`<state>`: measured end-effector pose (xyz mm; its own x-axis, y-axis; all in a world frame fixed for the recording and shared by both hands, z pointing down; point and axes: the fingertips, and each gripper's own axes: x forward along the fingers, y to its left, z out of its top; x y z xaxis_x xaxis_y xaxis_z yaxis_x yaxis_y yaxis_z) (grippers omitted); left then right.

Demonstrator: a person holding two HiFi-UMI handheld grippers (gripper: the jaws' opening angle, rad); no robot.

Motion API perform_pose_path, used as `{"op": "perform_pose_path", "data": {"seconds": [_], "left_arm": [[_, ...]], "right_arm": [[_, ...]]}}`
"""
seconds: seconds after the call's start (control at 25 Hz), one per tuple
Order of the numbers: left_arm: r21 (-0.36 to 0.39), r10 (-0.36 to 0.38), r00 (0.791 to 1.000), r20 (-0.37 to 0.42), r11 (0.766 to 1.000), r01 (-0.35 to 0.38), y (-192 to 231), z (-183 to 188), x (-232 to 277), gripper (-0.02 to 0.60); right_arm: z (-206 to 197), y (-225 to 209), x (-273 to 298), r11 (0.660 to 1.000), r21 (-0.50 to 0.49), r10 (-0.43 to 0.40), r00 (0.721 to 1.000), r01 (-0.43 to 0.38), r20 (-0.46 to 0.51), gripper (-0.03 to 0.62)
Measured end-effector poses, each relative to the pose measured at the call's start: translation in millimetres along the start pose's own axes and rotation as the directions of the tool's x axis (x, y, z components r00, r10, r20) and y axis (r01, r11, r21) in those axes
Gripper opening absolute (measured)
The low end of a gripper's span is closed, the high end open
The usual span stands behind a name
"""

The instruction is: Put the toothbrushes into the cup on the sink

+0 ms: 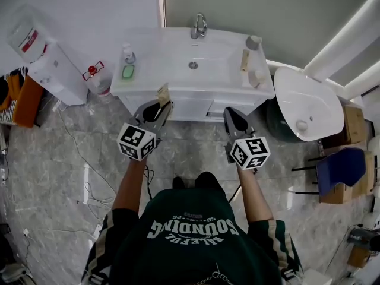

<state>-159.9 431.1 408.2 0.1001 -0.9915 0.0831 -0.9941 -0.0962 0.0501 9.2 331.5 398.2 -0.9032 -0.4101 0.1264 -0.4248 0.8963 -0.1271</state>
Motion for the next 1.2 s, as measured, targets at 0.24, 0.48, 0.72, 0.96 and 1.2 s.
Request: {"op": "perform_pose_path", "data": {"seconds": [0.24, 0.48, 0.72, 0.96, 1.2], "left_arm": [[-0.004, -0.040, 0.999, -0.010, 0.999, 0.040, 7, -7, 15, 0.091], [0.003, -0.073, 0.997, -0.017, 0.997, 0.073, 21, -7, 48, 0.091], [0.004, -0.083, 0.996, -0.037, 0.996, 0.084, 40, -11, 101, 0.091], [-0.003, -0.098, 0.994, -0.051, 0.995, 0.098, 59, -10, 179, 0.091], [-0.029, -0.083, 0.994, -0.067, 0.996, 0.081, 72, -10, 269, 0.091]], "right_arm": [[-9, -7, 7, 0.999, 0.028, -0.029, 1.000, 0.029, -0.008, 0.003], [-6, -34, 31, 0.997, 0.045, -0.066, 0.998, 0.065, 0.006, 0.003], [-12, -78, 75, 0.994, 0.089, -0.067, 0.998, 0.067, -0.011, 0.003], [-1, -141, 124, 0.993, 0.097, -0.064, 0.998, 0.065, -0.020, 0.003], [13, -217, 177, 0.997, 0.072, -0.031, 0.998, 0.034, -0.045, 0.003]]}}
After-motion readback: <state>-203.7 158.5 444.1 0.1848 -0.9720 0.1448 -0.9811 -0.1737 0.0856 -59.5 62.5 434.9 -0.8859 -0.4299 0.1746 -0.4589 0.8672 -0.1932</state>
